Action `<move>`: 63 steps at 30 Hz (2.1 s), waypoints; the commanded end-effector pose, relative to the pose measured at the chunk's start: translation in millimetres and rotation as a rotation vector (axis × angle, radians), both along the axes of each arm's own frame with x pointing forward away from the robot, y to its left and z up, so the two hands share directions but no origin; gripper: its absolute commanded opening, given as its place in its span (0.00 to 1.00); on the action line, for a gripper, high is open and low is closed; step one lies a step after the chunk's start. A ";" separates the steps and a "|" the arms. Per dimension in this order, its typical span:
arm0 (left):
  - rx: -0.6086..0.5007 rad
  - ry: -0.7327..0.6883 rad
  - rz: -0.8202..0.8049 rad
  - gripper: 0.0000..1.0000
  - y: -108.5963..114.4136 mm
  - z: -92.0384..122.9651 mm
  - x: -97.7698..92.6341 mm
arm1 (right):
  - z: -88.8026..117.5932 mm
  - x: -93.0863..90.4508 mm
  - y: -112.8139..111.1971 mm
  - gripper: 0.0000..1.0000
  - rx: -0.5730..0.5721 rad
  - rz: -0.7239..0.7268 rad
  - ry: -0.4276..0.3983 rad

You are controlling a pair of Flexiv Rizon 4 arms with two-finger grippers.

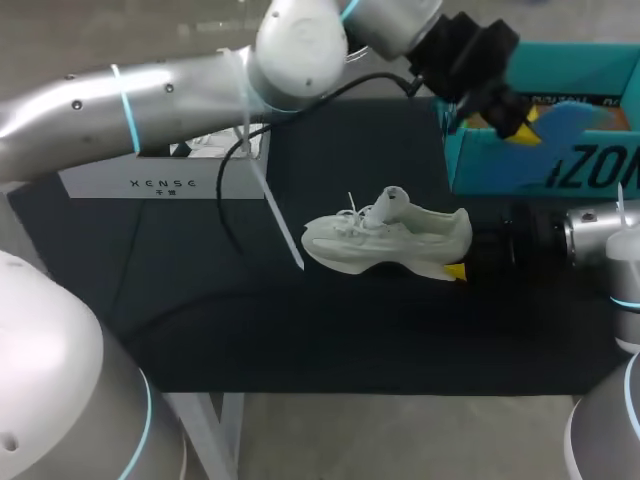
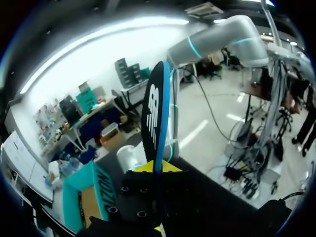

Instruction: Take the shoe out of the shoebox, open the shoe tongue, remove and reinsert the insole, then place the shoe into the shoebox

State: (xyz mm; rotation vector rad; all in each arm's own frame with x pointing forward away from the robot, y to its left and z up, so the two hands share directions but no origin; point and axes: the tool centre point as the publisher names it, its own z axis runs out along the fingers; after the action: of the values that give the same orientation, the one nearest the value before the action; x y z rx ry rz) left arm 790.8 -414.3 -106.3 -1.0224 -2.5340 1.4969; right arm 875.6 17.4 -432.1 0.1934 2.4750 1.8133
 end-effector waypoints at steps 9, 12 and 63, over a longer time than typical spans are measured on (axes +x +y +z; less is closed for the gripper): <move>-0.058 0.082 0.241 0.00 152.4 -3.0 -9.5 | -3.7 1.3 1.7 0.00 -0.003 0.000 0.000; -0.042 0.092 0.261 0.00 172.9 -4.7 -14.6 | -3.7 1.3 1.7 0.00 -0.003 0.000 0.000; -0.314 1.336 0.083 0.00 210.6 -32.2 73.6 | -3.7 1.3 1.7 0.00 -0.003 0.000 0.000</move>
State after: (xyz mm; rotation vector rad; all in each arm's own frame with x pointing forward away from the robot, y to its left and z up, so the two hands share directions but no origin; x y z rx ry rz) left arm 859.4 -193.1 -131.5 -0.0716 -1.9168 1.7286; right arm 875.6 17.4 -432.1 0.1936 2.4750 1.8132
